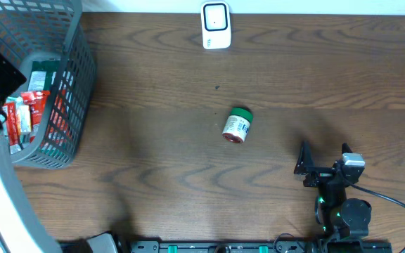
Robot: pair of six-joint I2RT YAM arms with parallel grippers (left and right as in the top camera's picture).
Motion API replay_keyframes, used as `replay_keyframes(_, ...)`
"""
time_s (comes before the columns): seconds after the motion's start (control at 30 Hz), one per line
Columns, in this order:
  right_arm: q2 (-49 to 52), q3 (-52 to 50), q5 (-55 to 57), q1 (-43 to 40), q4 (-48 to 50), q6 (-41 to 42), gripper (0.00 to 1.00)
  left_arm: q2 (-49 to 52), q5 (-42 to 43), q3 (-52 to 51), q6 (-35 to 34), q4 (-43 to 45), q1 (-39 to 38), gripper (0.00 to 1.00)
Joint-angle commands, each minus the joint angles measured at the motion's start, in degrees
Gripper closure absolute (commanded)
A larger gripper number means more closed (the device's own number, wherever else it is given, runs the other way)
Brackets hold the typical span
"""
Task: Scan the item barcode
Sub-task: 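Reach into the basket and grasp the white Kleenex pack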
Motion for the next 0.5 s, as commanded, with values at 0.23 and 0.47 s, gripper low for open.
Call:
replay_keyframes(0.23, -0.24, -0.07, -0.07, -0.39, -0.22, -0.66, 0.01, 14.36, 0.83, 0.39, 0.87, -0.26, 5.79, 0.07)
replay_keyframes(0.47, -0.24, -0.07, -0.07, -0.39, -0.24, -0.66, 0.01, 23.23, 0.83, 0.39, 0.9, -0.26, 6.62, 0.11)
